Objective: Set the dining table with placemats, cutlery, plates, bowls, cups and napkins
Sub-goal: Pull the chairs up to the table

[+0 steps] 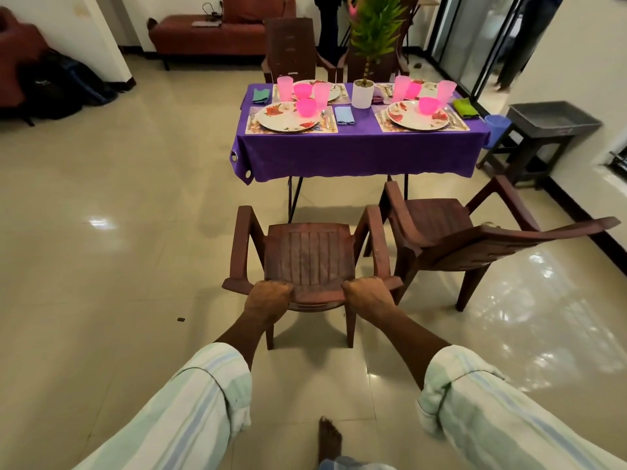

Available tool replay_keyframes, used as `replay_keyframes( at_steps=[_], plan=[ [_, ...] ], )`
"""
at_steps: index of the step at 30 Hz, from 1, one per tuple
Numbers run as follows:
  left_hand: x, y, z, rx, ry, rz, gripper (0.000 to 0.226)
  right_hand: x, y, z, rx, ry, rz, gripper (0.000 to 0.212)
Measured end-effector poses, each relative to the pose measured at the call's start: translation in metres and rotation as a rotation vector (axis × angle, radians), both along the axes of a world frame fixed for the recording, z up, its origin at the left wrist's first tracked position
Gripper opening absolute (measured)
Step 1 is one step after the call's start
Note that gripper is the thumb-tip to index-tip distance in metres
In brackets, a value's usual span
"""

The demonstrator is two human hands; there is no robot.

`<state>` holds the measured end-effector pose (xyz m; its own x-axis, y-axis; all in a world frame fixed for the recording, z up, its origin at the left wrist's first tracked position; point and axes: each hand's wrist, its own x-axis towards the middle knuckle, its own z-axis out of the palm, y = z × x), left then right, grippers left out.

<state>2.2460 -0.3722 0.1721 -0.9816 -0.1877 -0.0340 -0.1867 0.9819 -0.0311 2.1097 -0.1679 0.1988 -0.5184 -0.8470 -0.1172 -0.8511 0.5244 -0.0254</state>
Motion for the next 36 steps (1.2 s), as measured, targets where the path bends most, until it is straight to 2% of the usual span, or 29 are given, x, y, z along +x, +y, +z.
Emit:
replay_keyframes(
  at_steps=[7,15,29,32,34,36],
  plan=[
    [-0.066,-0.031,0.005,0.002,-0.04,0.063,0.023,-0.067,-0.034,-0.002,-0.004,-0.048,-0.03,0.017],
    [-0.121,-0.037,0.0,0.021,0.005,0.037,0.023,-0.127,-0.04,-0.008,-0.038,-0.025,-0.035,0.018],
    [-0.135,-0.056,0.001,0.008,0.04,0.035,0.022,-0.136,-0.062,-0.014,-0.051,0.009,-0.094,0.015],
    [-0.135,-0.051,0.006,-0.007,0.005,0.049,0.021,-0.137,-0.063,-0.013,0.025,0.015,-0.098,0.018],
    [-0.134,-0.051,0.009,0.044,-0.031,0.045,0.026,-0.145,-0.068,-0.008,0.148,-0.133,-0.104,0.042],
    [-0.133,-0.056,0.011,0.162,-0.037,0.018,0.044,-0.15,-0.078,0.007,0.246,-0.486,-0.129,0.069]
  ],
)
